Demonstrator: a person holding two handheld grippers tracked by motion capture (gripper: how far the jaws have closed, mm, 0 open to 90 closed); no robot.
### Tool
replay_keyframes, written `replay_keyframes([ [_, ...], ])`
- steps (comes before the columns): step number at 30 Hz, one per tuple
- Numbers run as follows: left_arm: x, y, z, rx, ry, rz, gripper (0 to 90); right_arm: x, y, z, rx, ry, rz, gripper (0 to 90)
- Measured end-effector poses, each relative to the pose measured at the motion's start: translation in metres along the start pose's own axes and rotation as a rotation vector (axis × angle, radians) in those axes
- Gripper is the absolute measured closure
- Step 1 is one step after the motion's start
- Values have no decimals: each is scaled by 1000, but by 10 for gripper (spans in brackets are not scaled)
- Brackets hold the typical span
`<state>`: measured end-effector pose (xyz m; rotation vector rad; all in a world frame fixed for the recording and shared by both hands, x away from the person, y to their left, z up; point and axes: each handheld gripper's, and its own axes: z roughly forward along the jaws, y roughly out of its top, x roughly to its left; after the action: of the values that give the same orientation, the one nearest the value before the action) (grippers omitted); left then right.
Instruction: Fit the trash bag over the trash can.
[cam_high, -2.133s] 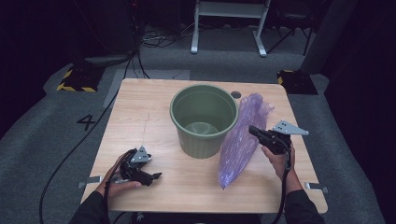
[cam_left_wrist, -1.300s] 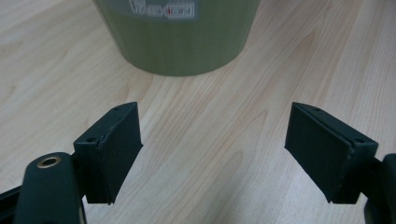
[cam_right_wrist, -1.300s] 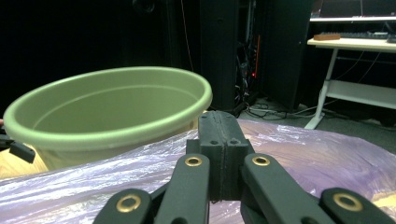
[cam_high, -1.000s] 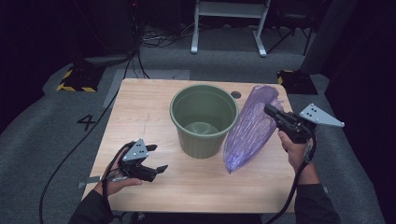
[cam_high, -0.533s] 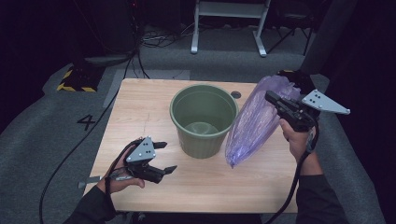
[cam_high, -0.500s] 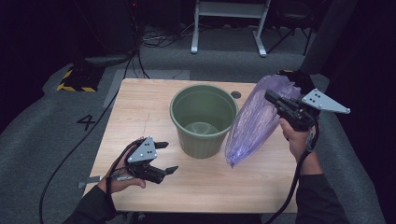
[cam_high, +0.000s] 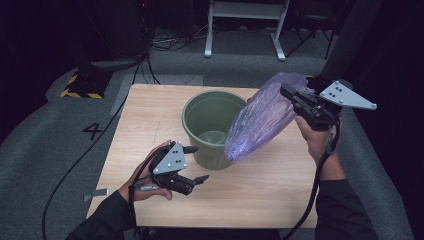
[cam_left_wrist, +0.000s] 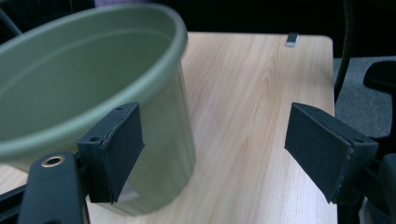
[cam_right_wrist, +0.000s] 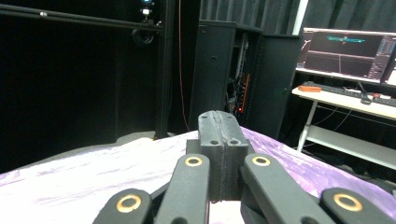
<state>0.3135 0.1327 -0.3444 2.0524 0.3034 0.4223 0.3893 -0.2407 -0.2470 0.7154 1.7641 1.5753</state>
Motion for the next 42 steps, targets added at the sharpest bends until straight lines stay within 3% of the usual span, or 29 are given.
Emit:
replay_keyframes([
  [7, 30, 19, -10, -61, 4, -48, 190, 3, 1, 24, 34, -18, -13, 900],
  [12, 47, 30, -7, -53, 28, -41, 188, 3, -1, 46, 70, -37, -9, 900],
  [14, 51, 31, -5, -36, 76, -11, 182, 5, -1, 53, 80, -42, -9, 900],
  [17, 59, 33, -5, -86, 38, -53, 183, 7, -4, 59, 85, -53, 0, 900],
  [20, 58, 37, -5, -135, -5, -63, 182, 6, -7, 65, 100, -68, 10, 900],
  [23, 53, 44, 3, -121, -6, -34, 180, 7, -10, 70, 111, -82, 11, 900],
  [30, 51, 55, 24, -87, -21, -29, 184, 11, -20, 78, 136, -91, 8, 900],
  [38, 48, 62, 21, -102, -79, -32, 183, 7, -26, 81, 164, -120, 0, 900],
  [42, 42, 67, 28, -59, -78, 12, 181, 5, -29, 86, 173, -128, 11, 900],
])
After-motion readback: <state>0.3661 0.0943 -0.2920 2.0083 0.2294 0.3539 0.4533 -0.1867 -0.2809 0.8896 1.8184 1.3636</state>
